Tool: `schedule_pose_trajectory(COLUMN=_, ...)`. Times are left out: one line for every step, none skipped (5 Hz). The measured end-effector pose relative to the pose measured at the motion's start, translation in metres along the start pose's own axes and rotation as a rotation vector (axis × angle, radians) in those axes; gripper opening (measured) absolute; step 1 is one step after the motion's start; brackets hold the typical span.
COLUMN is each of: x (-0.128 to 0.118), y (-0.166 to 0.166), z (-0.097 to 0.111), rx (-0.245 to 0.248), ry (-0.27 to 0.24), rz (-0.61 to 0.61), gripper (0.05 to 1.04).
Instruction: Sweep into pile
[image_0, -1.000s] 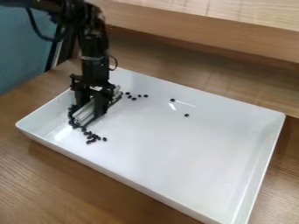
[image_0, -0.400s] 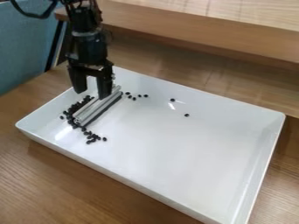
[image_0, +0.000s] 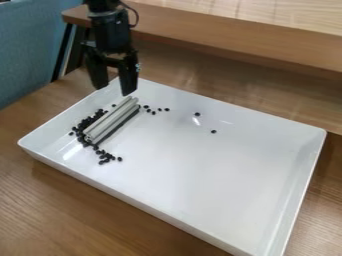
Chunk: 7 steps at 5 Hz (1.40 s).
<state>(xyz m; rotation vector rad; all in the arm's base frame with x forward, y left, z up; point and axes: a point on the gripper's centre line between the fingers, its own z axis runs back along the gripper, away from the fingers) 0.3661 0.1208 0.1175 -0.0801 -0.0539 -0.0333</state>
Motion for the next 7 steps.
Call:
schedule_pose_trajectory(x=0.002, y=-0.038, z=0.002, rx=-0.048, ry=0.002, rz=-0.088, gripper=1.001)
schedule_pose_trajectory(x=0.006, y=-0.077, z=0.001, rx=-0.072, ry=0.018, rz=-0.192, gripper=1.001)
schedule_pose_trajectory(x=0.006, y=-0.113, z=0.002, rx=-0.088, ry=0.024, rz=-0.283, gripper=1.001)
schedule_pose_trajectory(x=0.011, y=-0.141, z=0.011, rx=-0.106, ry=0.013, rz=-0.348, gripper=1.001)
schedule_pose_trajectory(x=0.026, y=-0.170, z=0.021, rx=-0.100, ry=-0.026, rz=-0.427, gripper=1.001)
schedule_pose_trajectory(x=0.029, y=-0.181, z=0.021, rx=-0.092, ry=-0.022, rz=-0.475, gripper=1.001)
schedule_pose_trajectory(x=0.025, y=-0.179, z=0.021, rx=-0.089, ry=0.008, rz=-0.497, gripper=1.001)
